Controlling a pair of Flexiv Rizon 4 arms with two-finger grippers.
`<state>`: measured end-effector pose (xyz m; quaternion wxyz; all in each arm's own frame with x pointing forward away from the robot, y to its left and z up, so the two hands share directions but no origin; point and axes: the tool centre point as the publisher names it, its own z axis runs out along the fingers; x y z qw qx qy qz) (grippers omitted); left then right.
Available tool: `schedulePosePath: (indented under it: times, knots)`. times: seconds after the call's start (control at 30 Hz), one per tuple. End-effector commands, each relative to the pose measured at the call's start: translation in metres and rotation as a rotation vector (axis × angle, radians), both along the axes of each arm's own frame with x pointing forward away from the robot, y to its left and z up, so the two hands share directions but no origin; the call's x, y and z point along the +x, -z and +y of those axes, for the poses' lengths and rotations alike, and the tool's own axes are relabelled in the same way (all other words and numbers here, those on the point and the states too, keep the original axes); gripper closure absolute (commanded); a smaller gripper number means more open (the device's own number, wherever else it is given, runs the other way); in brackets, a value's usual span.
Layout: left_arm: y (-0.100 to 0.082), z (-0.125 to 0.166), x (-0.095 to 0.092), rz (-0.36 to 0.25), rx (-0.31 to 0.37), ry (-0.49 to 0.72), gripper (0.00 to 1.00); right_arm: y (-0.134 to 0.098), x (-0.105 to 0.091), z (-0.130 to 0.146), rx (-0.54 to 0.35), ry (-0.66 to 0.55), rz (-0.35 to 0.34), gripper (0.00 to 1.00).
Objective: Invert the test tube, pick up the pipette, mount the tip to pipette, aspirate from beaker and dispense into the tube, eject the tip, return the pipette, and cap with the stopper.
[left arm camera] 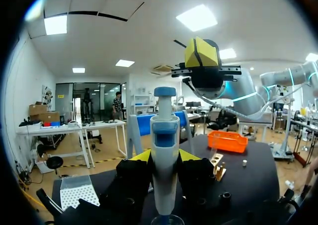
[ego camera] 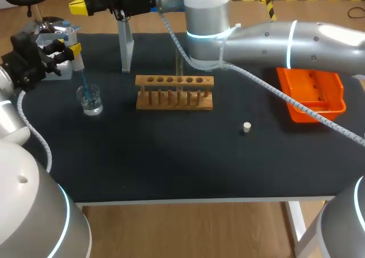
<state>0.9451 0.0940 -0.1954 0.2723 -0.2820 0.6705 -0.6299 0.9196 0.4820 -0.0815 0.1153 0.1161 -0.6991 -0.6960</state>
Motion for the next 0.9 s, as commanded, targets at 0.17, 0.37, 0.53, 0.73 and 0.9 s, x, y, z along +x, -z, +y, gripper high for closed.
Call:
schedulePosePath:
  times: [0.17, 0.37, 0.53, 0.73, 0.9]
  knots:
    - [0.0, -0.001, 0.0, -0.001, 0.0, -0.003, 1.0, 0.007, 0.006, 0.013, 0.001, -0.012, 0.006, 1.0]
    - [0.0, -0.001, 0.0, -0.001, 0.0, -0.003, 1.0, 0.009, 0.009, 0.018, 0.0, -0.014, 0.011, 1.0]
    - [0.0, -0.001, 0.0, -0.001, 0.0, -0.003, 1.0, 0.01, 0.013, 0.022, 0.0, -0.013, 0.017, 1.0]
    - [0.0, -0.001, 0.0, -0.001, 0.0, -0.003, 1.0, 0.014, 0.015, 0.028, -0.008, -0.015, 0.016, 1.0]
    - [0.0, -0.001, 0.0, -0.001, 0.0, -0.003, 1.0, 0.018, 0.017, 0.031, -0.018, -0.014, 0.016, 1.0]
